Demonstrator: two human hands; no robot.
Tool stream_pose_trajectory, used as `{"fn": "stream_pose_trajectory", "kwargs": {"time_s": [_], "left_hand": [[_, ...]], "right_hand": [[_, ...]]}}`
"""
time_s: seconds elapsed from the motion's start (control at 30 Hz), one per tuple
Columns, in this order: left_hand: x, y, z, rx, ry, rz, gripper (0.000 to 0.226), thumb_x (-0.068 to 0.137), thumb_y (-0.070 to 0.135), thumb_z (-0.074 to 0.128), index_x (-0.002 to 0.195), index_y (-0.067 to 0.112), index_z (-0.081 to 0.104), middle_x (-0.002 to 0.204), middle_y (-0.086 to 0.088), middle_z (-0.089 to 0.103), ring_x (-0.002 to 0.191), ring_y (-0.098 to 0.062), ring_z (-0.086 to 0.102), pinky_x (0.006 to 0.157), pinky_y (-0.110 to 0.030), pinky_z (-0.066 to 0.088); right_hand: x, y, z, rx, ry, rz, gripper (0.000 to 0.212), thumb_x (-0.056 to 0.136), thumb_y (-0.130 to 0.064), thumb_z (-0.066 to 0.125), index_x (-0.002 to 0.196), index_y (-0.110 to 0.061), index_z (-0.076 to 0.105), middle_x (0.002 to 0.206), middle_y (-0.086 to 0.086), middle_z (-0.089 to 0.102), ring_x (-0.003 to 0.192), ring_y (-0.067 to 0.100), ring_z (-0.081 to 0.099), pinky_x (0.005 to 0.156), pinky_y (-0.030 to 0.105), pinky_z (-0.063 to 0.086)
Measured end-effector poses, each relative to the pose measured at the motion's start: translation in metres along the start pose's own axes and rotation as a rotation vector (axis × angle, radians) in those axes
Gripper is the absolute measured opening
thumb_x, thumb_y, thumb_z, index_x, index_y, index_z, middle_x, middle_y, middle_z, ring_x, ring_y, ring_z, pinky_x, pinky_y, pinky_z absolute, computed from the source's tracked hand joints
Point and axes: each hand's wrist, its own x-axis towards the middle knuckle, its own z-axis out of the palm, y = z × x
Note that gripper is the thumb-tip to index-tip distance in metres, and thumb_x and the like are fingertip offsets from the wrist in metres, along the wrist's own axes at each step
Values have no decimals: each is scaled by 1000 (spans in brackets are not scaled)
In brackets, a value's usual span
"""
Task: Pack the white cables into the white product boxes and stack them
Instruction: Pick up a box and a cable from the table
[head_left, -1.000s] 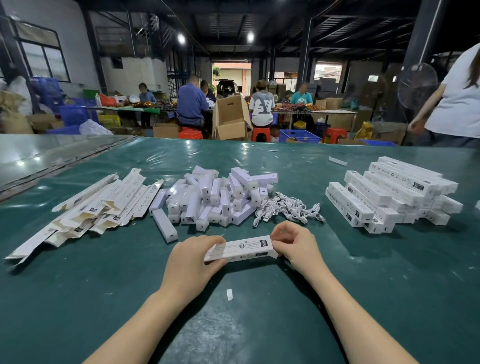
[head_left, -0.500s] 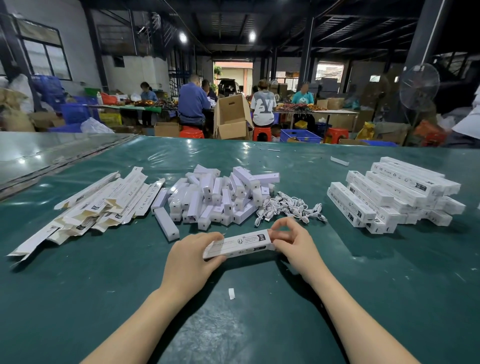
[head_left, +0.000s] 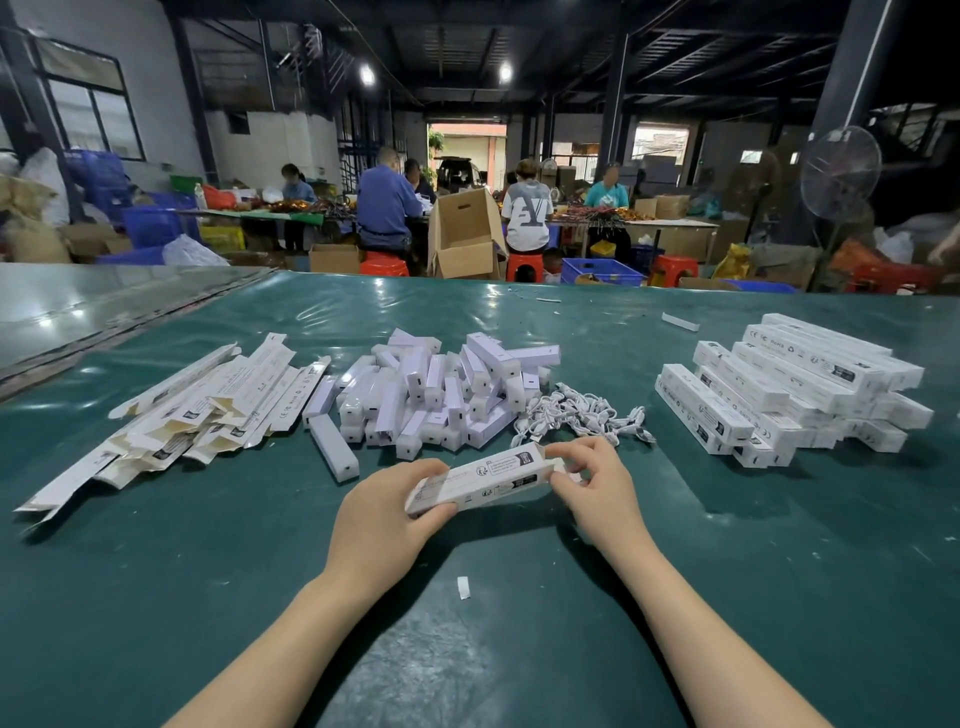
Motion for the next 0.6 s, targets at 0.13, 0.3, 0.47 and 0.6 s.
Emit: {"fn": "stream_pose_trajectory", "kwargs": {"time_s": [0.13,0.3,0.47,0.6], "left_hand": [[0,0,-1,16,-6,18,33,74,24,75,107,24,67,104,13,67,100,-11,60,84,-24,42],[-1,2,-2,71,9,74,33,74,23,76,105,22,68,103,11,68,97,-14,61,80,-23,40],[-1,6,-4,91,24,140,31,72,19,78,101,19,69,95,8,70,88,-19,63,75,-30,44],[-1,6,-4,70,10,106,32,72,22,77,103,21,69,99,11,69,92,-15,61,79,-27,44]], "right_hand": [[-3,-2,-1,-62,-22,-57,25,78,2,60,77,-23,59,91,-4,50,67,2,43,60,9,33],[-5,-1,-2,-284,-116,-187,14,81,3,53,85,-8,62,94,-3,49,78,12,46,68,20,31],[-5,-4,-2,-241,-33,-220,17,85,5,50,91,-6,62,91,-3,46,80,13,46,67,11,31],[-6,-6,-2,-214,46,-248,21,83,6,56,96,-6,68,87,-6,44,78,-3,43,70,3,31]]}}
